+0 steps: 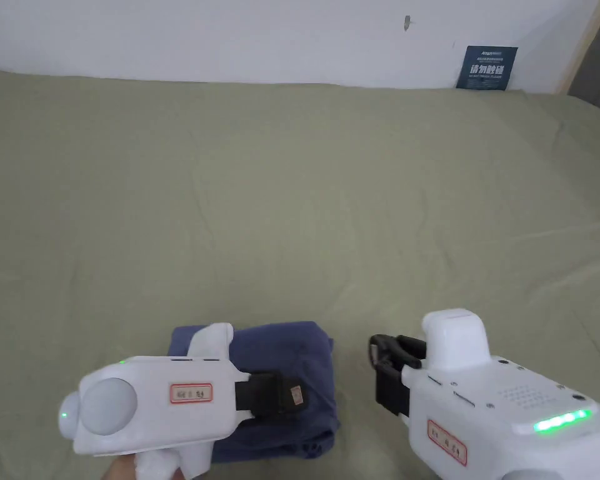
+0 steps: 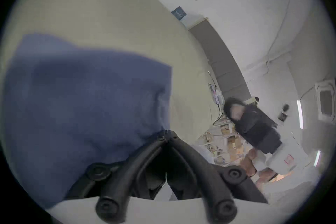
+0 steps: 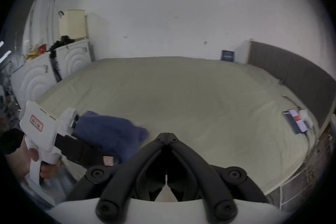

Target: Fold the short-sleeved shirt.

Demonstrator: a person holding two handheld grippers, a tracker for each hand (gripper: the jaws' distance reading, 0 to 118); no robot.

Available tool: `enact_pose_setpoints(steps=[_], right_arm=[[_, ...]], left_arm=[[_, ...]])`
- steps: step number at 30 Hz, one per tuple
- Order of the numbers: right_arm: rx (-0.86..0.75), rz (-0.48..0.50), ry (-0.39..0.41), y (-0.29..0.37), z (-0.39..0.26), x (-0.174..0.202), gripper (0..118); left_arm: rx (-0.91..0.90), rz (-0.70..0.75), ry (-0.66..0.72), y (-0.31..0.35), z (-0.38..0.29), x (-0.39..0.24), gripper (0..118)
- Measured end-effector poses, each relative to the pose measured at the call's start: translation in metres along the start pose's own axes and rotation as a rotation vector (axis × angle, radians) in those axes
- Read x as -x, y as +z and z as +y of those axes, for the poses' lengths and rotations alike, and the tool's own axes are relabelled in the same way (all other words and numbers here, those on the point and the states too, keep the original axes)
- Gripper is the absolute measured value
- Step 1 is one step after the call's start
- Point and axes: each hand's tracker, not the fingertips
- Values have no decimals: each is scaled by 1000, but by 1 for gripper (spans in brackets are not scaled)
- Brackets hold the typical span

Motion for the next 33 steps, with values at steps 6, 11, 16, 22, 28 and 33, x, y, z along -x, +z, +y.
enact_pose_setpoints(steps=[6,11,16,22,28,33], right_arm=[[259,594,-339,-92,8,-14,0],[468,675,-549,-159,-20,-43,0],[487,821,-782,-175,-41,-73,0],[504,831,-751,-176,-41,-71,0],[497,853,-783,-178,-45,-71,0],[487,687,-646,-159,-21,-65,0]], left_arm=[[-107,125,-6,81,11,16,0],[-102,227,40,112,16,55,0],[-26,129,129,111,29,89,26],[60,-1,193,70,41,115,117],[47,-103,239,35,50,119,112],[59,-9,233,30,48,118,30]])
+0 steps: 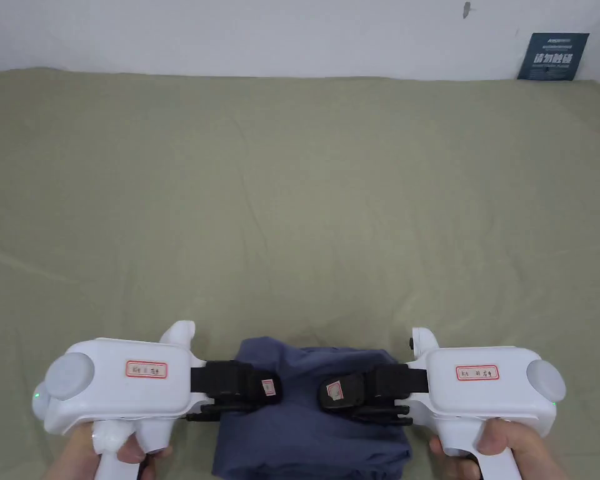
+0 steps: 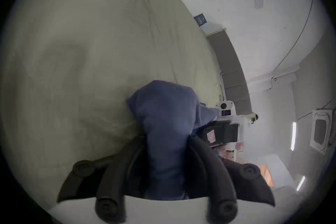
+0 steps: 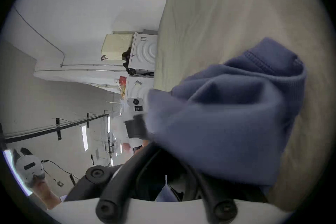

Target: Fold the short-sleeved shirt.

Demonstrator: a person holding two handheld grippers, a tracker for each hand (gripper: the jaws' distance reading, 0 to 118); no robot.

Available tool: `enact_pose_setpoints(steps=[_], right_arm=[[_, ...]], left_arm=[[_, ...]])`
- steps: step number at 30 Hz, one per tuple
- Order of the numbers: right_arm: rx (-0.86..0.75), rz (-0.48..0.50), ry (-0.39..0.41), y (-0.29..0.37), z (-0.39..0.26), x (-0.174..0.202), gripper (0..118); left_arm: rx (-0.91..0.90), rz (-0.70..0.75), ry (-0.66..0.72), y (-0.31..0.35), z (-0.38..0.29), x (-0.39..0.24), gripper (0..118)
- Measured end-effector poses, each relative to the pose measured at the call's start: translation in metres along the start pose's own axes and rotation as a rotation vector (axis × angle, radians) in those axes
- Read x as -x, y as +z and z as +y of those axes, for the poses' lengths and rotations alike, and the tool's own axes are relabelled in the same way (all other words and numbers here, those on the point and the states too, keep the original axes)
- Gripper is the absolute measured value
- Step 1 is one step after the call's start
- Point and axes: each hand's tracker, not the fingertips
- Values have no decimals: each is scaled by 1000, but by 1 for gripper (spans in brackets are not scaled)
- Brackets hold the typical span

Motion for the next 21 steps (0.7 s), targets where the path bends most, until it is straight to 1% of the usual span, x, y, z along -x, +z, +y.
enact_pose_setpoints(steps=[1,2,3,5,6,7,8,9,10,11,12,17,18,21], right_arm=[[-38,-86,87,8,-1,18,0],[-134,-175,157,20,-6,40,0],[-236,-287,284,30,-15,63,0],[-589,-744,544,36,-46,109,0],[-687,-878,661,36,-59,120,0],[-781,-982,737,35,-71,130,0],[-919,-1108,807,32,-85,138,0],[-947,-1148,881,31,-91,143,0],[-942,-1140,907,32,-93,143,0],[-941,-1110,903,33,-97,147,0],[-944,-1091,872,32,-99,149,0],[-893,-1078,840,25,-92,158,0],[-885,-1063,835,23,-90,159,0],[-868,-1059,875,8,-84,167,0]], left_arm=[[3,11,-13,2,0,-4,30],[-3,42,-51,3,-1,-9,30],[-1,55,-60,7,-1,-12,30],[2,46,-51,11,-3,-16,30],[-3,46,-58,13,-4,-18,30],[-8,48,-66,15,-6,-23,30],[-10,54,-75,17,-7,-27,30],[-11,56,-77,20,-8,-29,30],[-11,60,-79,22,-9,-31,30],[-11,64,-88,25,-8,-32,30],[-15,68,-95,28,-8,-33,30],[-24,88,-107,48,-5,-36,30],[-30,91,-108,54,-4,-35,30],[-39,99,-84,78,8,-20,30]])
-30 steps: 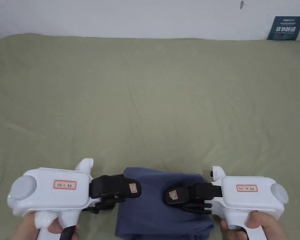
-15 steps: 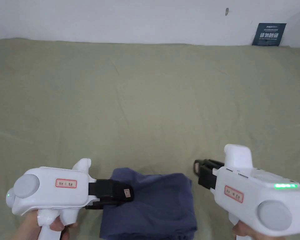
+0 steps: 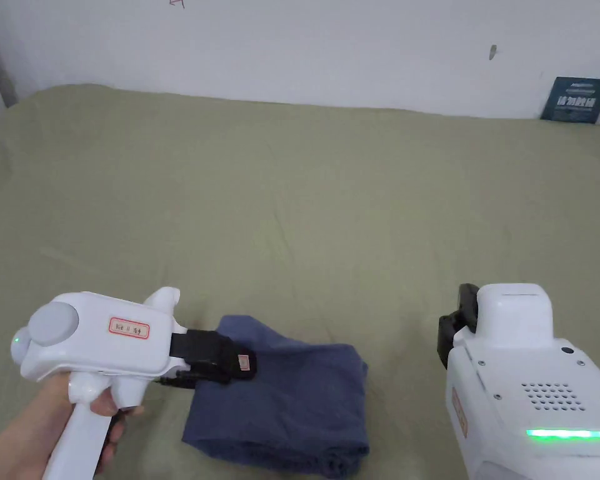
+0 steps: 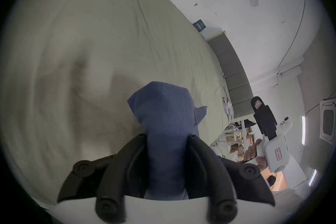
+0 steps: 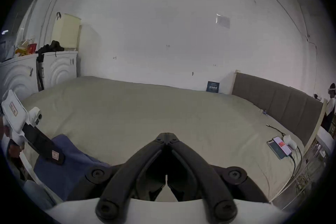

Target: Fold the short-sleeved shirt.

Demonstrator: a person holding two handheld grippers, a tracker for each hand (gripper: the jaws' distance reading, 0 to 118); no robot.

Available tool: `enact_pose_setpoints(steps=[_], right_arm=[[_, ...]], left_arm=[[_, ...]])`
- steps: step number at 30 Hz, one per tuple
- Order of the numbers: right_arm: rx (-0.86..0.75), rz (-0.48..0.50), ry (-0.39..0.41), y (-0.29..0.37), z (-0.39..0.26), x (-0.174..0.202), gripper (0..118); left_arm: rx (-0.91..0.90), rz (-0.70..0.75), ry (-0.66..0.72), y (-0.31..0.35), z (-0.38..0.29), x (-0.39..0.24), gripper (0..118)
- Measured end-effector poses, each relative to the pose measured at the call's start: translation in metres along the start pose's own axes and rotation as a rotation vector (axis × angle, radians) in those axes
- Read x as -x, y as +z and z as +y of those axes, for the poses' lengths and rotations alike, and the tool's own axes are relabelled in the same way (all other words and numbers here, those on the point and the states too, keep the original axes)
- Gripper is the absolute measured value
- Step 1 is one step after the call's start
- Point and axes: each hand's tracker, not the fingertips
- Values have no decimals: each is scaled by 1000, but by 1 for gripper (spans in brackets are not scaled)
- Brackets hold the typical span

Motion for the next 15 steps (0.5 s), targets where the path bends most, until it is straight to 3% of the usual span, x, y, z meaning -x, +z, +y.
enact_pose_setpoints(steps=[5,15], right_arm=[[-10,60,-17,-13,12,39,0],[-11,238,-11,-44,30,160,0]], left_arm=[[-37,27,33,60,18,40,30],[-145,220,105,228,59,155,30]])
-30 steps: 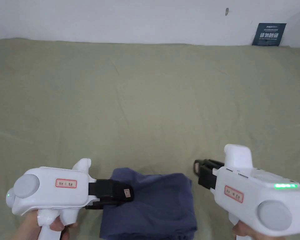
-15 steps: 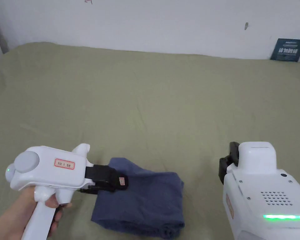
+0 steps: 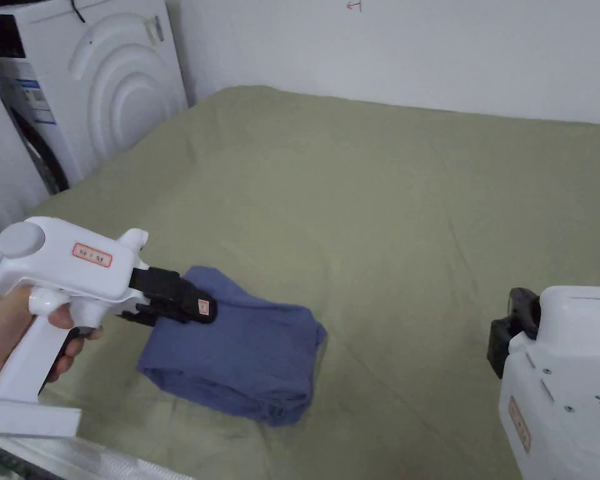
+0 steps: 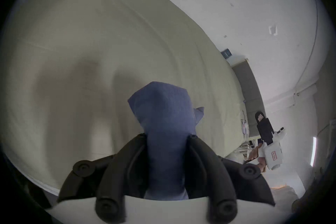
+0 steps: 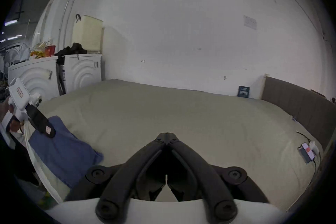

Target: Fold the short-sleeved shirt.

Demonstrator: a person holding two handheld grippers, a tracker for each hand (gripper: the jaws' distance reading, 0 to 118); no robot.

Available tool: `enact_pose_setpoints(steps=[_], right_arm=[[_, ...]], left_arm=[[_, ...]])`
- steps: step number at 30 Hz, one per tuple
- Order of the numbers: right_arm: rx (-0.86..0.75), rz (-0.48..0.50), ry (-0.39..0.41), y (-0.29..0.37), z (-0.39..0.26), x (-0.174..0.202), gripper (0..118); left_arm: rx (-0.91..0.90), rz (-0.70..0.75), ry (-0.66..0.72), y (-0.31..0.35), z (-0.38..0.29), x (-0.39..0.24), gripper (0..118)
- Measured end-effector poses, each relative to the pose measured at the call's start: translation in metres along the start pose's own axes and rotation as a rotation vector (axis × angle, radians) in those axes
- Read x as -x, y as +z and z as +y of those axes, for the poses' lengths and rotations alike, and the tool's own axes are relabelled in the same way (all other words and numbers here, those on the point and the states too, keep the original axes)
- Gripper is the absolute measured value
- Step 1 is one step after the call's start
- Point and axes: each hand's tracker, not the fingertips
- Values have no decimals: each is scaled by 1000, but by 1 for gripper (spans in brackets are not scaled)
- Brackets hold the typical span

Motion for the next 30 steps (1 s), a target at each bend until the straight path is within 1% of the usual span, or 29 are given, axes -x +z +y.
enact_pose_setpoints(steps=[2,5,8,9,10,11,12,14,15,18,19,21,22,23,24,26,28,29,30], right_arm=[[2,42,14,-12,2,24,0],[1,101,-1,-28,4,58,0],[5,141,0,-42,4,87,0],[9,155,-4,-47,4,95,0],[15,171,-4,-50,4,102,0],[16,171,-4,-53,3,108,0],[18,178,-1,-55,2,113,0],[28,187,4,-59,-2,117,0],[37,190,5,-61,-3,118,0],[53,194,1,-61,-7,114,0],[55,192,1,-60,-9,113,0],[60,190,5,-59,-9,107,0],[63,191,3,-56,-9,103,0],[63,194,0,-54,-9,98,0],[64,194,1,-51,-9,94,0],[59,190,4,-44,-7,85,0],[58,190,0,-36,-4,72,0],[56,185,-5,-31,-2,64,0],[53,179,-10,-26,-1,54,0]], left_arm=[[-17,29,6,20,14,23,30],[-33,50,31,44,27,43,30],[-32,82,43,53,47,80,30],[-35,118,33,56,54,87,30],[-38,120,30,58,59,92,30],[-39,132,34,60,64,96,30],[-51,135,30,62,80,123,30],[-49,128,33,63,90,133,30],[-43,139,30,58,82,121,30],[-38,164,-1,54,86,121,31],[-41,169,-16,56,88,119,40],[-78,259,-12,58,92,117,105],[-95,283,-26,62,92,115,118],[-125,287,-41,74,59,62,117],[-140,321,-30,79,47,44,117],[-159,317,-53,86,24,8,117],[-165,288,-58,68,57,41,116],[-167,248,-67,62,54,28,115],[-175,201,-91,54,49,11,111]])
